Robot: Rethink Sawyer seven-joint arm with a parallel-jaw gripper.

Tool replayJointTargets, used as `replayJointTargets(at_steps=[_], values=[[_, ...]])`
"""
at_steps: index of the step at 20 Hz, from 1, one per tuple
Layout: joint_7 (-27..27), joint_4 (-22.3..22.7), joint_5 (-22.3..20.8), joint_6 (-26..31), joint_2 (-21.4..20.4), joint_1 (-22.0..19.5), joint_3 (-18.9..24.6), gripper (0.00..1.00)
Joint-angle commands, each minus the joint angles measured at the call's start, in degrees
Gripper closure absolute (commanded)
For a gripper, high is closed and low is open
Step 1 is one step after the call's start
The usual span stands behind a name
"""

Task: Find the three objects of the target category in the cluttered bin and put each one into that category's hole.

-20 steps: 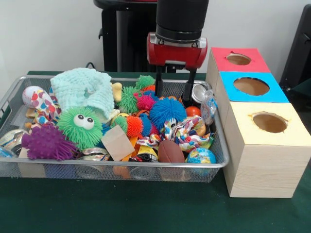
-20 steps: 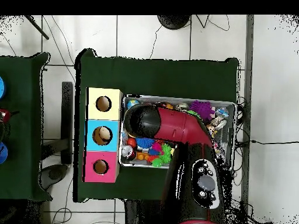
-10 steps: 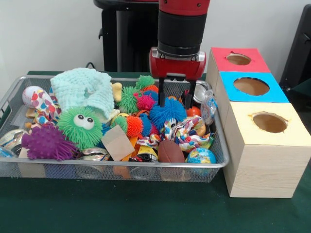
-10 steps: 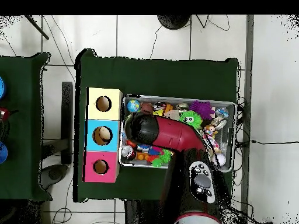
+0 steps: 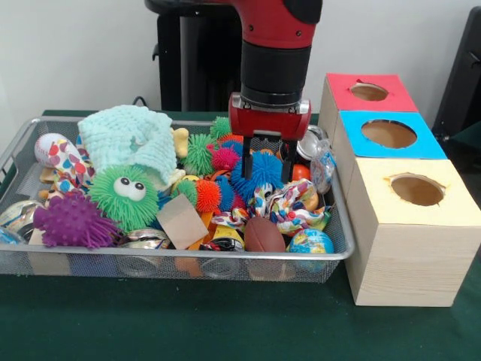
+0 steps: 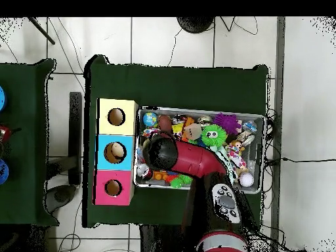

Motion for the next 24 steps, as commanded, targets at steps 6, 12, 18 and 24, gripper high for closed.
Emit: replayJointTargets(at_steps=[6,12,18,24], values=[[13.4,7.2,3.6,-6.5,3.5,-4.1,9.5,0.00],[13.4,9.0,4.0,-8.0,3.9,-6.1,12.8,0.00],[12.8,10.2,4.4,-7.8,4.2,-8.4,16.3,0.00],[12.2,10.8,4.1,-8.3,5.3,-10.4,19.2,0.00]])
